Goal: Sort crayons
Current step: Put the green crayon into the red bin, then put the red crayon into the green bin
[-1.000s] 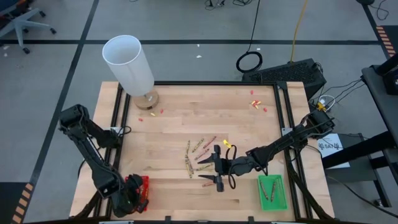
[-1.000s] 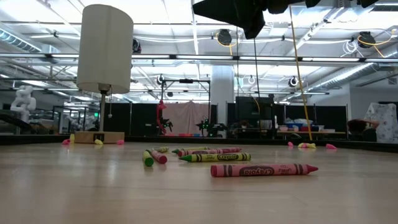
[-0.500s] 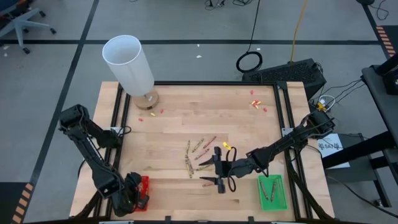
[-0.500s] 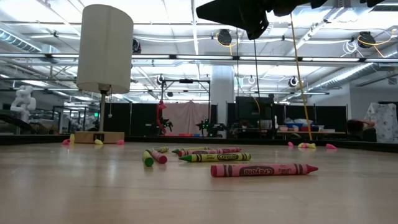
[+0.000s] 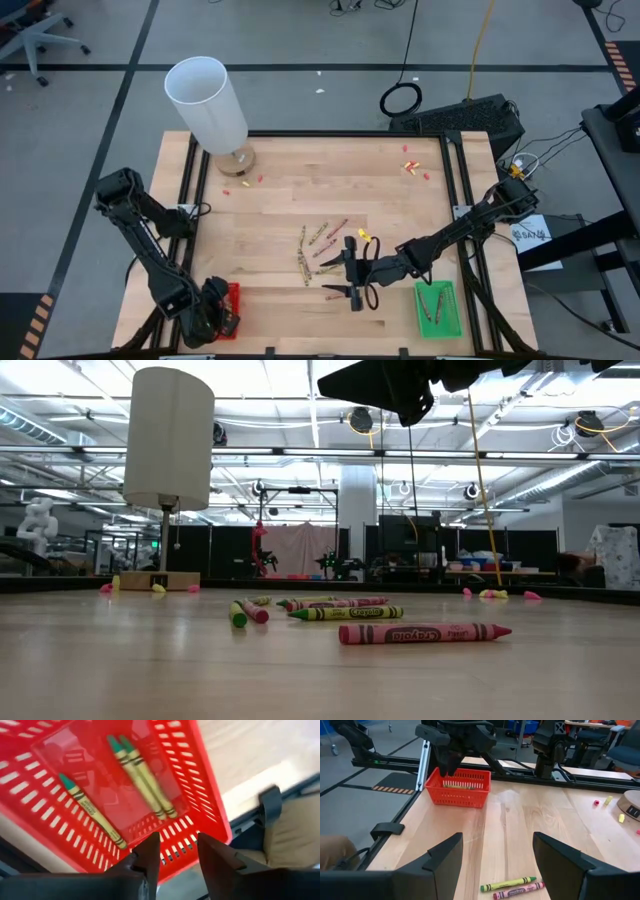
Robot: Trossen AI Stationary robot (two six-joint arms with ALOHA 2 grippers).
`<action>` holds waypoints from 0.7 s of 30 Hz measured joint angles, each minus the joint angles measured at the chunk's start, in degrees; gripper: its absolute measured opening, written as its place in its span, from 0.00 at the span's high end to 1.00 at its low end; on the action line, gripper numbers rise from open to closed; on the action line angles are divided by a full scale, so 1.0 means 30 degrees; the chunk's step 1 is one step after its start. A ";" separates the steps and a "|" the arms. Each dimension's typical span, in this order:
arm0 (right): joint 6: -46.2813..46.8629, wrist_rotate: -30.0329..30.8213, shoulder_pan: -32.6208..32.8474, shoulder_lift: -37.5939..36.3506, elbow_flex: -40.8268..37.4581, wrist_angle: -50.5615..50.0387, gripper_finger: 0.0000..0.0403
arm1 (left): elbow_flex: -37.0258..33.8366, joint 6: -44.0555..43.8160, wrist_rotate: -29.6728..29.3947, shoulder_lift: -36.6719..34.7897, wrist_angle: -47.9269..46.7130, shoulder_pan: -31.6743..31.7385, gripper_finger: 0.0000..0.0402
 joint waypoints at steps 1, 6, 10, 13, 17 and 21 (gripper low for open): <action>-0.0067 0.0007 -0.0002 0.0000 0.0000 -0.0056 0.44 | 0.0000 0.0386 0.0000 -0.0046 0.0175 0.0053 0.68; -0.0345 0.0015 -0.0002 0.0000 0.0000 -0.1196 0.44 | 0.0000 0.1614 -0.0869 -0.0540 0.1495 0.0091 0.67; 0.0093 0.0004 -0.0002 0.0000 0.0007 -0.3039 0.44 | 0.0000 0.4016 -0.3137 -0.0745 0.2396 0.0077 0.67; 0.0988 -0.1178 0.0027 0.0000 0.0002 -0.5051 0.44 | 0.0000 0.6517 -0.5005 -0.0745 0.2669 0.0077 0.67; 0.1984 -0.3551 0.0179 0.0000 0.0007 -0.6688 0.44 | 0.0000 0.9038 -0.8501 -0.0745 0.1974 0.0093 0.67; 0.1864 -0.4494 0.0454 0.0000 0.0006 -0.7333 0.44 | 0.0000 1.2413 -1.2913 -0.0745 0.1915 0.0098 0.67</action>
